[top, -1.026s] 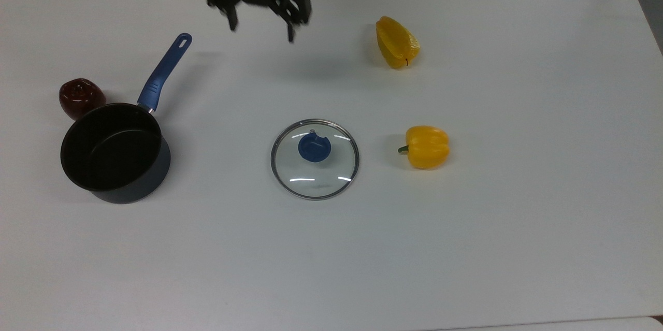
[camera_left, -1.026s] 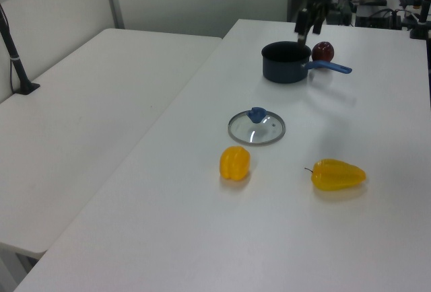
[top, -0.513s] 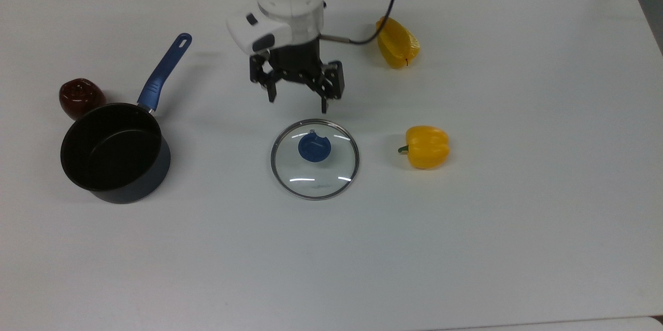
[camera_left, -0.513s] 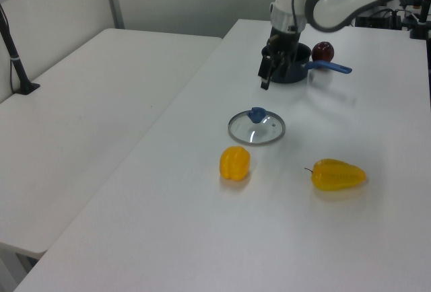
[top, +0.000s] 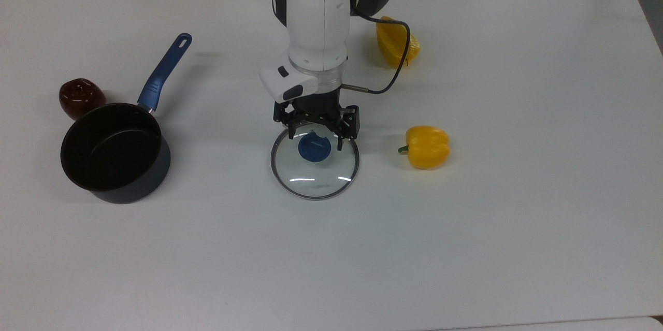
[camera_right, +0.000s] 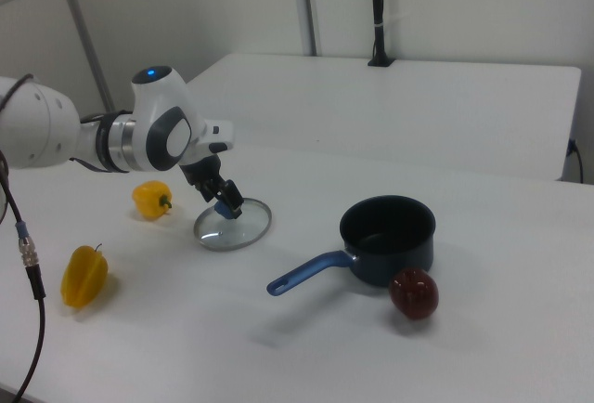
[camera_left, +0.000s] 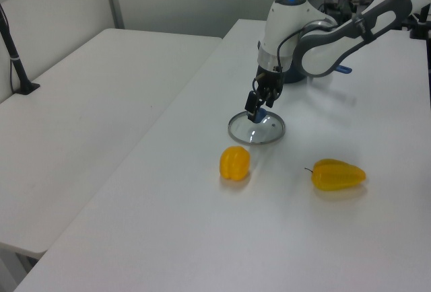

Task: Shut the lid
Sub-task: 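Close the gripper on the blue knob and lift the glass lid, then carry the glass lid over to the black saucepan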

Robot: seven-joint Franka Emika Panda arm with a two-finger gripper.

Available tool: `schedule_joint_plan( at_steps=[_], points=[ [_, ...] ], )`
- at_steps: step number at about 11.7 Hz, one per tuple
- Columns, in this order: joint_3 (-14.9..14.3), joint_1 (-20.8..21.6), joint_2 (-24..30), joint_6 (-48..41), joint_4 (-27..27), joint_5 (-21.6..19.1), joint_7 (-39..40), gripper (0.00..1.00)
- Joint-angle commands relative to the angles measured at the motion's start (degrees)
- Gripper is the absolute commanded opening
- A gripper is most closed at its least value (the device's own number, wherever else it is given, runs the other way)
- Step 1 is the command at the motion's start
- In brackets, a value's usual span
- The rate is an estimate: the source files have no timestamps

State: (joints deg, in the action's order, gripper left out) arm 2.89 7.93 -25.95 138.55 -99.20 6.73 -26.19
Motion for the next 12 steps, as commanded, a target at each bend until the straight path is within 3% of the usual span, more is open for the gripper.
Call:
schedule_joint_plan(
  at_steps=[1,4,5,9,12],
  points=[
    [-0.43,0.77,-0.94,2.85,0.42,0.92,-3.07,0.91],
    [-0.43,0.77,-0.94,3.40,0.42,1.27,-3.61,0.49],
    [-0.43,0.94,-0.85,3.31,0.42,1.79,-3.61,0.42],
    [-0.95,0.42,3.35,-1.67,1.37,2.15,-3.70,0.37],
    [-1.04,-3.52,3.98,-16.76,11.89,1.63,-3.26,0.37]
  ],
)
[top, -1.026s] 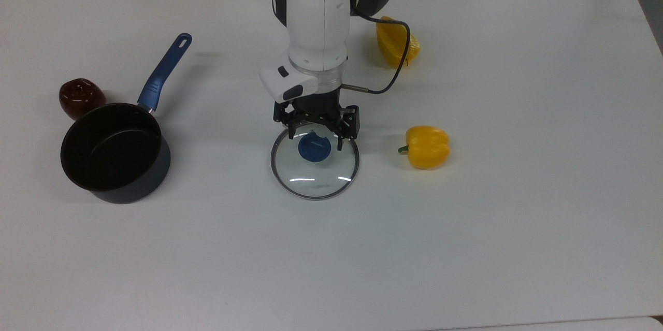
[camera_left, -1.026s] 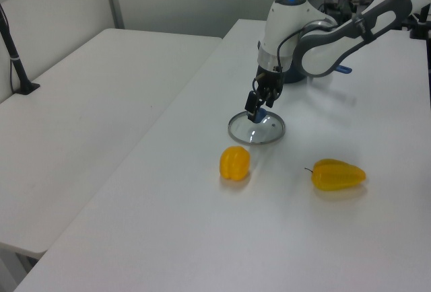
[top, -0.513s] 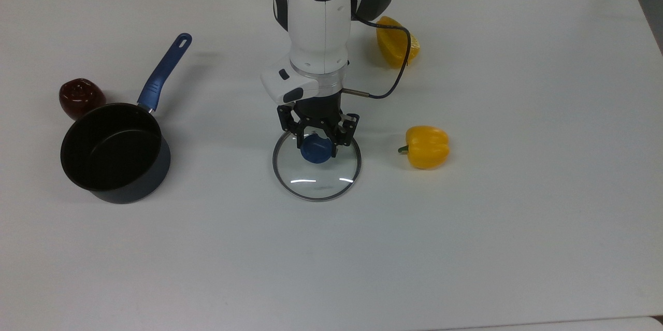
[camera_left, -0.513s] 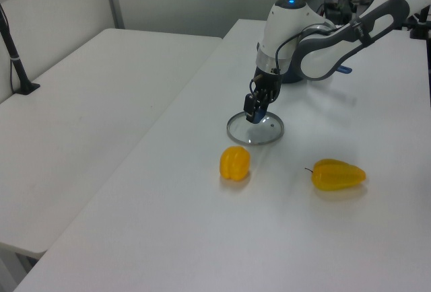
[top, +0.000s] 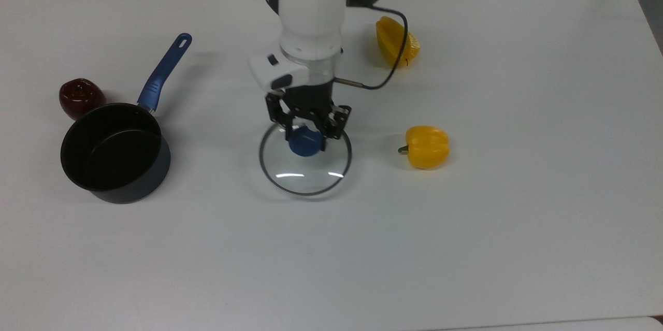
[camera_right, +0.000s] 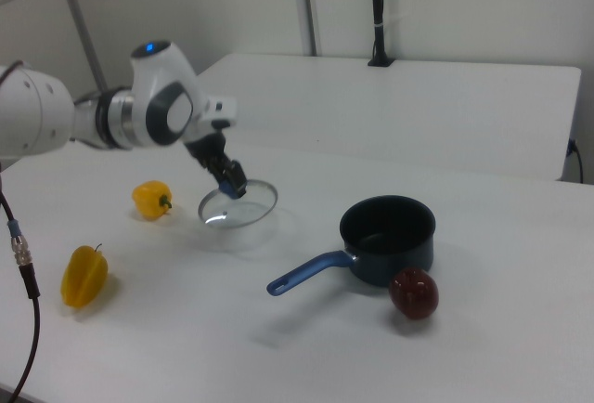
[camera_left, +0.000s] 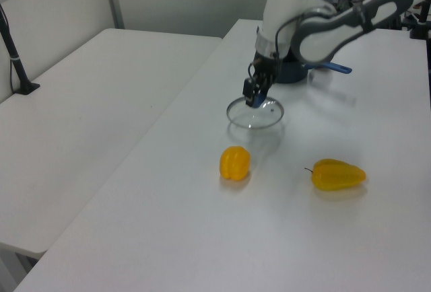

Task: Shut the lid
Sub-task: 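Carry the glass lid over to the black saucepan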

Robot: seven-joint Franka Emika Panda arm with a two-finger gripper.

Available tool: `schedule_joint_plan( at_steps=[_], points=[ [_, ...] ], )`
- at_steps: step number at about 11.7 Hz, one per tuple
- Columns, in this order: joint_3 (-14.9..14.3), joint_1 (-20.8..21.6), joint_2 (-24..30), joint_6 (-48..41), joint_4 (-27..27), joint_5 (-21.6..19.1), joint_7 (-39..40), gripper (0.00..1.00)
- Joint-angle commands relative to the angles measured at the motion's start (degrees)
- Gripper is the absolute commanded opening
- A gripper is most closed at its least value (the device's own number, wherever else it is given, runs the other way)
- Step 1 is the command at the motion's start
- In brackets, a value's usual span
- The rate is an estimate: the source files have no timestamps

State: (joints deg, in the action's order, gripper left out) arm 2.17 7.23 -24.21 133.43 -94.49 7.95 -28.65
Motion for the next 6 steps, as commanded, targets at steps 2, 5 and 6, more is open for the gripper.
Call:
schedule_joint_plan(
  at_steps=[2,5,6],
  points=[
    [-0.32,-7.12,2.50,-14.68,11.68,-0.13,0.08,0.37],
    [-0.23,-14.68,2.33,-14.69,13.10,0.05,5.16,0.37],
    [-0.15,-17.05,2.15,-14.51,13.10,-0.04,7.01,0.37]
  ],
)
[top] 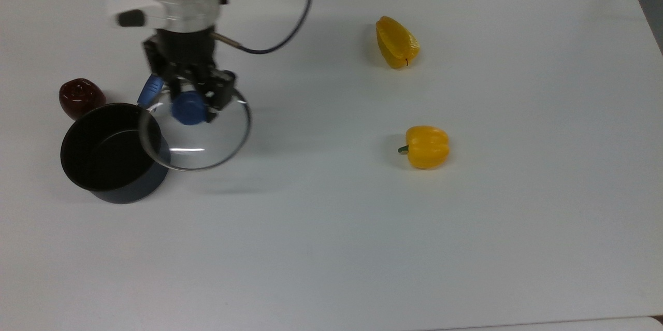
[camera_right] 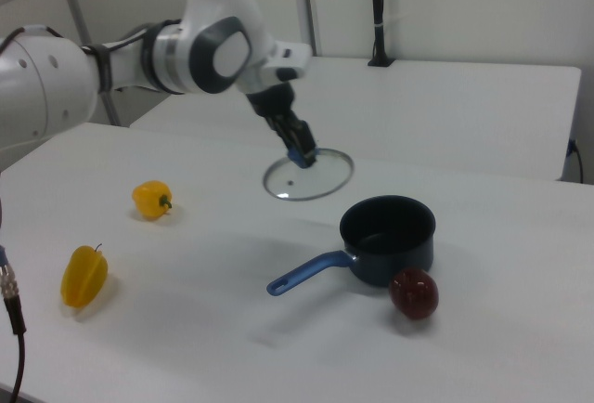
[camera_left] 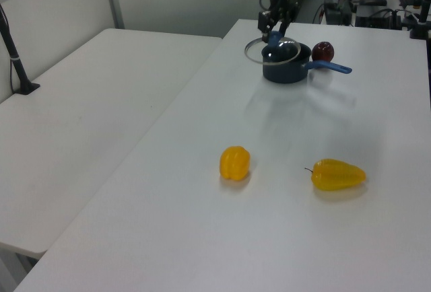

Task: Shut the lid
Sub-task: 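Carry the glass lid over to the black saucepan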

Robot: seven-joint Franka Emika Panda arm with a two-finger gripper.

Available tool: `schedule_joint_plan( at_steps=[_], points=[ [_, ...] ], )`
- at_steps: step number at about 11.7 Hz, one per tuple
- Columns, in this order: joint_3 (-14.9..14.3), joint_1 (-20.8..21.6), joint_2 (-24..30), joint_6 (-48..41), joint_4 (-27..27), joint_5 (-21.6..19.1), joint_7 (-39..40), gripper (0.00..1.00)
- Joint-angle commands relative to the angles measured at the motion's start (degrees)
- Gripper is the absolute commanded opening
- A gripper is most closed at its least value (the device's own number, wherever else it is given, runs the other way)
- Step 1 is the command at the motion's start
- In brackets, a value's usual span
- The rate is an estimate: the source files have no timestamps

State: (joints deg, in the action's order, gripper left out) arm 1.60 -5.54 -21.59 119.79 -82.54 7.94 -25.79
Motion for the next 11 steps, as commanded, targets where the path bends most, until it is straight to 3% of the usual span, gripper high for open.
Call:
schedule_joint_plan(
  at_steps=[1,5,7,11],
  points=[
    [0.50,-5.87,-0.82,-0.70,1.15,-0.38,5.04,0.37],
    [0.33,-10.97,-4.06,7.54,1.06,-4.86,6.63,0.37],
    [0.33,-11.77,-6.17,12.37,1.06,-4.87,6.63,0.37],
    [0.33,-12.48,-7.23,13.01,0.80,-4.96,6.63,0.37]
  ],
)
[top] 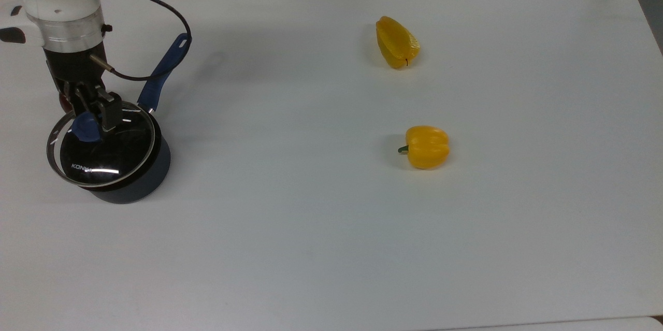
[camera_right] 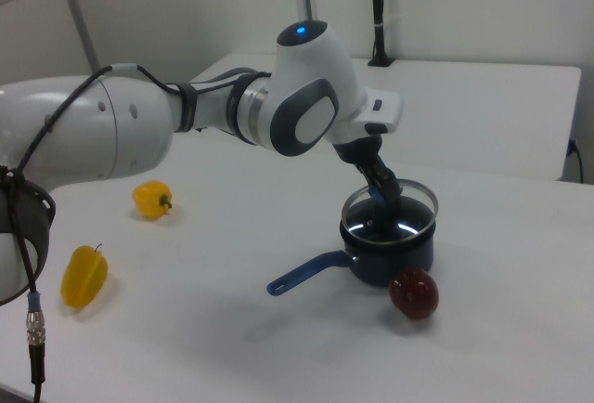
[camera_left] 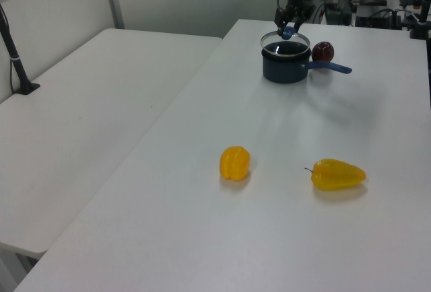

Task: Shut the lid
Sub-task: 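Lower the lid onto the saucepan rim and open the gripper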

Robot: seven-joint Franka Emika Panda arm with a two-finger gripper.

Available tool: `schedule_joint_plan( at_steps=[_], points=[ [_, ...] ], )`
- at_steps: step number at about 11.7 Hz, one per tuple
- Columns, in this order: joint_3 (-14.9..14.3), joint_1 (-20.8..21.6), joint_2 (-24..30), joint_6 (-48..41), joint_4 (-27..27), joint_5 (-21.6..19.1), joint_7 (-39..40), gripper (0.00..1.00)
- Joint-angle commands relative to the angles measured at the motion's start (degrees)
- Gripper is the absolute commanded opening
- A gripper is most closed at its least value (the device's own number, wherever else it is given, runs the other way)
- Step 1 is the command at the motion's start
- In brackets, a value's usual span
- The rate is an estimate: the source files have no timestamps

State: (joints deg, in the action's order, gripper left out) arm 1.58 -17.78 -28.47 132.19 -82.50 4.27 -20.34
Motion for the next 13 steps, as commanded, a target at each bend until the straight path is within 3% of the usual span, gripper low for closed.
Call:
schedule_joint_plan(
  at_steps=[1,10,11,13],
  points=[
    [0.44,-0.15,-0.36,0.61,0.50,-1.28,1.27,0.37],
    [0.35,-0.41,-0.36,-0.09,-1.35,-1.28,1.18,0.40],
    [0.35,-0.41,-0.36,-0.09,-1.87,-1.28,1.27,0.46],
    [0.35,-0.32,-0.36,-0.18,-1.97,-1.28,0.92,1.00]
  ],
)
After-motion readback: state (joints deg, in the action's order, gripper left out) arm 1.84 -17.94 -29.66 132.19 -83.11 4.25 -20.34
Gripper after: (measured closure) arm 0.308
